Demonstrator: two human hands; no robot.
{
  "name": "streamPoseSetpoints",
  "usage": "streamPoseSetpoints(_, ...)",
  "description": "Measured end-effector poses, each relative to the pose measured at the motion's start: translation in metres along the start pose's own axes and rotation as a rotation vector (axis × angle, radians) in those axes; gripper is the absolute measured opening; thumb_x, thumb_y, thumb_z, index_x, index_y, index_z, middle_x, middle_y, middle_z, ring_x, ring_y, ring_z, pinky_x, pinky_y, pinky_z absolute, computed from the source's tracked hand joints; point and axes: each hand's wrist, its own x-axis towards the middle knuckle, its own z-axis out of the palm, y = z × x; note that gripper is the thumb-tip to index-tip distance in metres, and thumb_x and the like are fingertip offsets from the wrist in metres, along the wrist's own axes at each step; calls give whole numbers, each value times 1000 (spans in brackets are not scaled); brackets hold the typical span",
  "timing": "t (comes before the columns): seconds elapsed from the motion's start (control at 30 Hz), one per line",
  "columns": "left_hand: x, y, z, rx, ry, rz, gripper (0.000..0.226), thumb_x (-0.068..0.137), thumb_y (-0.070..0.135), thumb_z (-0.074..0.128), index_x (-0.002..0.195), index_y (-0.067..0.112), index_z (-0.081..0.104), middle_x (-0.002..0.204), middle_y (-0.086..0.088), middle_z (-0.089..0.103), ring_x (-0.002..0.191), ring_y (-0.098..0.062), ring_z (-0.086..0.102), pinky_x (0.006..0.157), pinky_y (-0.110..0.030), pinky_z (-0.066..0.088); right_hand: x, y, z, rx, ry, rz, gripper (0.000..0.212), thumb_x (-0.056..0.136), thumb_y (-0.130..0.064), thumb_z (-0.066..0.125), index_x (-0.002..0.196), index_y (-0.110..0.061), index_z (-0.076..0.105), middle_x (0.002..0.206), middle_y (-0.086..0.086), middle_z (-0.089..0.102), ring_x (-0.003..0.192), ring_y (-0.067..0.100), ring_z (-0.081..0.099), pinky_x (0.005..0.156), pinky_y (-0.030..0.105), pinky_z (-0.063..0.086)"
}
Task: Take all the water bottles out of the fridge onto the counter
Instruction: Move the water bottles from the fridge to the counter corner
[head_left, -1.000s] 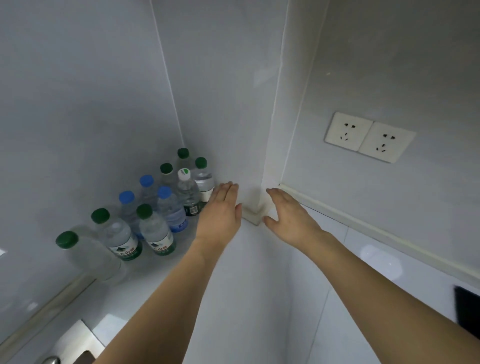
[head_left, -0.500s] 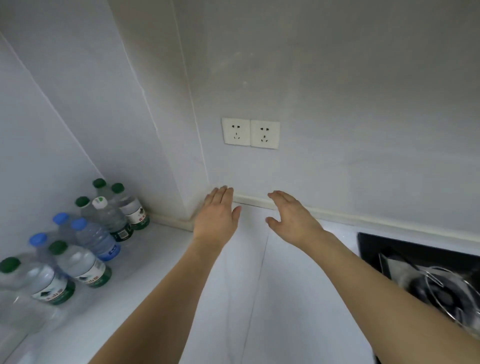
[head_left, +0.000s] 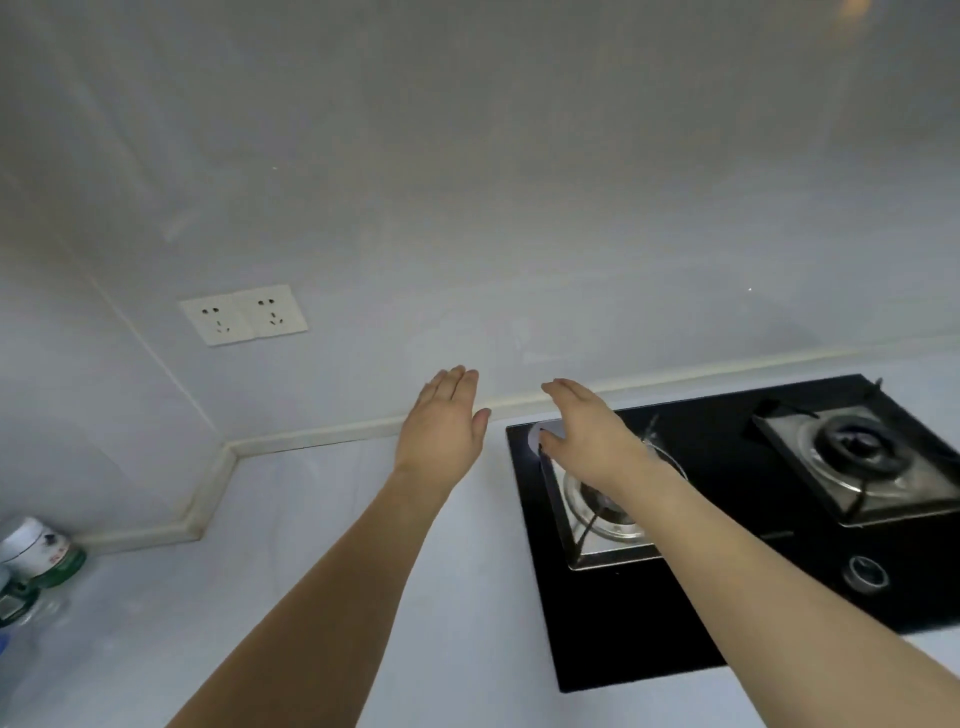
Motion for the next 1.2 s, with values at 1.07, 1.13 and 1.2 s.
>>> streamPoseSetpoints(1.07,-20,642,126,-250,-152,948,54,102,32,43,150,13,29,158,-5,27,146,-19,21,118,-30,18,-386,400,-270,-54,544,785,61,95,-22,51,151,-12,27,157,3,25,145,18,22,116,28,18)
streamPoseSetpoints(1.13,-15,671,139,-267,-161,974,54,102,32,43,151,13,28,159,-4,26,147,-19,20,118,-29,18,-393,422,-280,-57,556,815,61,95,-22,52,150,-12,27,157,3,26,144,18,22,115,27,18)
streamPoseSetpoints(1.2,-7,702,152,-281,-180,996,54,103,32,42,151,13,28,159,-4,24,147,-18,19,118,-29,18,-399,448,-292,-56,561,843,61,95,-22,52,150,-13,27,157,3,26,144,18,23,115,27,19)
